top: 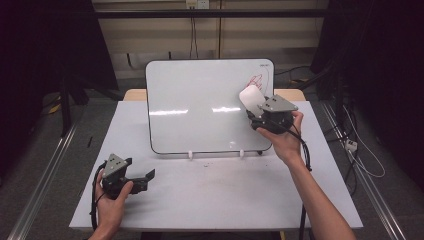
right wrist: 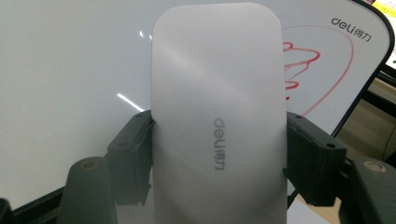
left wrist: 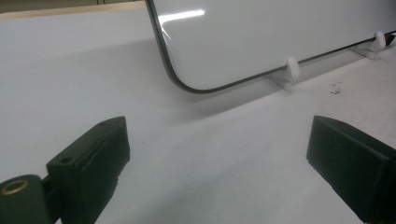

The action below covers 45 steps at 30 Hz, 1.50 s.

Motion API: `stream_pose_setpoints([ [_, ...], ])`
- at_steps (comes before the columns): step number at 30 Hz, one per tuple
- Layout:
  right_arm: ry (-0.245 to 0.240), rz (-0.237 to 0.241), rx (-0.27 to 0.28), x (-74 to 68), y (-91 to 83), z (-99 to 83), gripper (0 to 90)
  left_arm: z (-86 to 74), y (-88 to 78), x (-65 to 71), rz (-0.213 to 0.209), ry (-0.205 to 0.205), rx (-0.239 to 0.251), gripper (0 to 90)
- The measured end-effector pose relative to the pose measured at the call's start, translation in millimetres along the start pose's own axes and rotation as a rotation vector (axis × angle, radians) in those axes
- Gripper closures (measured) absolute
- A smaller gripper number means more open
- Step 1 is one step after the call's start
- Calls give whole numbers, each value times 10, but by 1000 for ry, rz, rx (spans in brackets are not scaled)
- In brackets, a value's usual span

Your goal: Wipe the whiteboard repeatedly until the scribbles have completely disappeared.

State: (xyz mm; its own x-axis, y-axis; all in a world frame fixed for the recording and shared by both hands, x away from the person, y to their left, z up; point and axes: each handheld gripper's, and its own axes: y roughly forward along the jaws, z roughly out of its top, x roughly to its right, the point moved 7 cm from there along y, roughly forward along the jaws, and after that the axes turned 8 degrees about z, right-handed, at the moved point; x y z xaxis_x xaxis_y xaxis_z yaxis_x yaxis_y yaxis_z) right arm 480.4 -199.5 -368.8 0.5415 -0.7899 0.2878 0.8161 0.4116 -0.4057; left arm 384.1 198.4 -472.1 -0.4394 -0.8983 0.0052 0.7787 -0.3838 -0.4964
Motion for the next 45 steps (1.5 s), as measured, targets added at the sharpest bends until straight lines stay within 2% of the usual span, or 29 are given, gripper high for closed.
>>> stream_pose_setpoints([
  [5,1,-15,-11,67,80,41,314,1,7,4,-5,-6,2,60],
  [14,-26,-50,-40,151,180,106,314,9,-6,1,-6,-2,6,60],
  [22,-54,-69,-76,152,262,81,314,1,-12,-7,-2,-3,1,60],
  [23,-59,-80,-96,157,296,50,314,2,-12,-9,-4,-4,3,60],
  [45,-57,-86,-102,107,315,12,315,1,-21,-11,3,-1,1,60],
])
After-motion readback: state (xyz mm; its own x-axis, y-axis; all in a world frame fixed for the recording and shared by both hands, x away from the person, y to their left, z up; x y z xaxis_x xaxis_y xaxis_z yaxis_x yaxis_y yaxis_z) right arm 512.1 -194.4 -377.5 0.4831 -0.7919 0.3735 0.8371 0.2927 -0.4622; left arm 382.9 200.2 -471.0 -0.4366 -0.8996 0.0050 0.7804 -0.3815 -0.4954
